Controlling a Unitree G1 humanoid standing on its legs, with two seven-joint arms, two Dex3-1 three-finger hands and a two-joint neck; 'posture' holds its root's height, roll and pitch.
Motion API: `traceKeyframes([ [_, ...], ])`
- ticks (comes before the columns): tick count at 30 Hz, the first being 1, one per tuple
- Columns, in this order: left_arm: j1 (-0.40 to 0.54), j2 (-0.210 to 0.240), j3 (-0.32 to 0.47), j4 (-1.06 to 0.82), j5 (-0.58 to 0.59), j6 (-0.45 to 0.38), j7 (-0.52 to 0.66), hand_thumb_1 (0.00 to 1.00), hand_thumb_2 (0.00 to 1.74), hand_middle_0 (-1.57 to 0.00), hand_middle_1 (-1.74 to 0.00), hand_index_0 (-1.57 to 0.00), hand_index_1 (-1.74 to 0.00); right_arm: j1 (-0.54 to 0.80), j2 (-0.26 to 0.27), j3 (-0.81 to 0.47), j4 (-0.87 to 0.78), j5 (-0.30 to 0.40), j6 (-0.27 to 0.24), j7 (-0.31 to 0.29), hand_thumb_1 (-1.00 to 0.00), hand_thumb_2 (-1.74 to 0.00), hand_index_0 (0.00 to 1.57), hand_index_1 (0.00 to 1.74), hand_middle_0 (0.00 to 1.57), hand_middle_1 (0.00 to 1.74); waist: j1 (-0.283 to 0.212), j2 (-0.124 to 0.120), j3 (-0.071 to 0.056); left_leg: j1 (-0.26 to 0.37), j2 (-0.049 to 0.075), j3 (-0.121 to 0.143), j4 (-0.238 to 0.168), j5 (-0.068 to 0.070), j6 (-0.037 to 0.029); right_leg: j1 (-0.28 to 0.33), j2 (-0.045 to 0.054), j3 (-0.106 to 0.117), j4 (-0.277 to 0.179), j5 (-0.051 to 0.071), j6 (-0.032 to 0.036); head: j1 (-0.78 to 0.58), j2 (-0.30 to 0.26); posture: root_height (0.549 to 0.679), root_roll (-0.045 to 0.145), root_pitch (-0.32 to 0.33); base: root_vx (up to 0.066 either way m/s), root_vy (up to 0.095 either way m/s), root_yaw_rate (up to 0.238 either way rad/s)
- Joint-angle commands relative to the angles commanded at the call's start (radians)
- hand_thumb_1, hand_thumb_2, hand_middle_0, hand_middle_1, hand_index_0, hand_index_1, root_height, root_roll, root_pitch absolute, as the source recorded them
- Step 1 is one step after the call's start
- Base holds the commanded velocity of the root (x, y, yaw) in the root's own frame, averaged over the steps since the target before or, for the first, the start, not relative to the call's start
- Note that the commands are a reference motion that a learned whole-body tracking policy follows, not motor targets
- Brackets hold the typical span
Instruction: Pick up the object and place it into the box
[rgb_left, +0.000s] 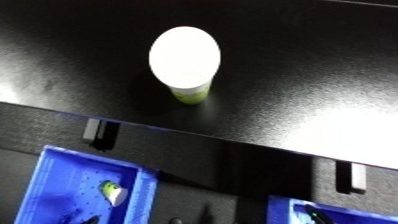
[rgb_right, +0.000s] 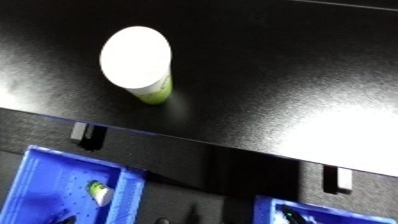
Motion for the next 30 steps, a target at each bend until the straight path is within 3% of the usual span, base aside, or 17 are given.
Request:
traceKeyframes([
  [6,0.028,0.011,0.009,-0.057,-0.027,-0.029,-0.030,0.00,0.00,0.00,0.00,0.00,0.00,0.029,0.009,0.011,-0.026,-0.007,-0.004,-0.012,0.00,0.00,0.00,0.00,0.00,0.00,0.010,-0.002,0.001,-0.003,0.001,-0.003,0.018,-0.010,0.0043,0.002,-0.0064,-0.005,0.014,-0.011,0.0014,-0.065,0.074,0.625,0.036,0.000,0.024,0.017,0.011],
  [15,0.040,0.030,-0.030,-0.201,-0.043,-0.039,-0.087,0.00,0.00,0.00,0.00,0.00,0.00,0.040,0.007,0.016,-0.035,0.011,-0.004,-0.026,0.00,0.00,0.00,0.00,0.00,0.00,0.030,0.001,0.001,-0.027,0.000,-0.007,0.028,-0.014,0.0086,-0.013,-0.0101,-0.015,0.019,-0.010,0.0071,-0.065,0.077,0.623,0.029,0.014,-0.008,0.019,0.019],
  [17,0.046,0.049,-0.046,-0.276,-0.040,-0.028,-0.101,0.00,0.00,0.00,0.00,0.00,0.00,0.047,0.008,0.013,-0.036,0.026,-0.011,-0.026,0.00,0.00,0.00,0.00,0.00,0.00,0.040,0.000,0.001,-0.037,0.001,-0.010,0.028,-0.015,0.0098,-0.020,-0.0109,-0.021,0.020,-0.007,0.0119,-0.018,0.066,0.623,0.024,0.021,-0.023,0.003,0.047],
  [20,0.053,0.074,-0.070,-0.362,-0.041,-0.008,-0.121,0.00,0.00,0.00,0.00,0.00,0.00,0.055,0.002,0.010,-0.037,0.044,-0.016,-0.027,0.00,0.00,0.00,0.00,0.00,0.00,0.047,0.000,0.001,-0.042,0.004,-0.015,0.021,-0.013,0.0073,-0.022,-0.0120,-0.026,0.016,-0.005,0.0139,0.015,0.029,0.624,0.022,0.028,-0.029,0.011,0.064],
  [24,0.061,0.137,-0.104,-0.519,-0.089,0.055,-0.159,0.00,0.00,0.00,0.00,0.00,0.00,0.072,-0.018,0.003,-0.044,0.076,-0.019,-0.031,0.00,0.00,0.00,0.00,0.00,0.00,0.058,0.004,0.001,-0.042,0.003,-0.024,0.008,-0.009,0.0035,-0.013,-0.0163,-0.033,0.001,0.001,0.0167,0.038,-0.087,0.625,0.022,0.032,-0.023,0.004,0.112],
  [27,0.061,0.189,-0.115,-0.637,-0.142,0.106,-0.165,0.00,0.00,0.00,0.00,0.00,0.00,0.092,-0.032,-0.007,-0.043,0.101,-0.030,-0.028,0.00,0.00,0.00,0.00,0.00,0.00,0.067,0.010,0.001,-0.037,0.002,-0.030,0.003,-0.008,0.0020,-0.001,-0.0250,-0.040,-0.007,0.004,0.0186,0.054,-0.154,0.625,0.024,0.027,0.008,-0.007,0.143],
  [30,0.057,0.227,-0.115,-0.719,-0.180,0.141,-0.170,0.00,0.00,0.00,0.00,0.00,0.00,0.107,-0.039,-0.023,-0.014,0.120,-0.052,-0.012,0.00,0.00,0.00,0.00,0.00,0.00,0.077,0.018,0.001,-0.030,0.000,-0.035,0.001,-0.008,0.0024,0.009,-0.0340,-0.046,-0.007,0.004,0.0198,0.066,-0.174,0.625,0.025,0.020,0.027,-0.014,0.157],
])
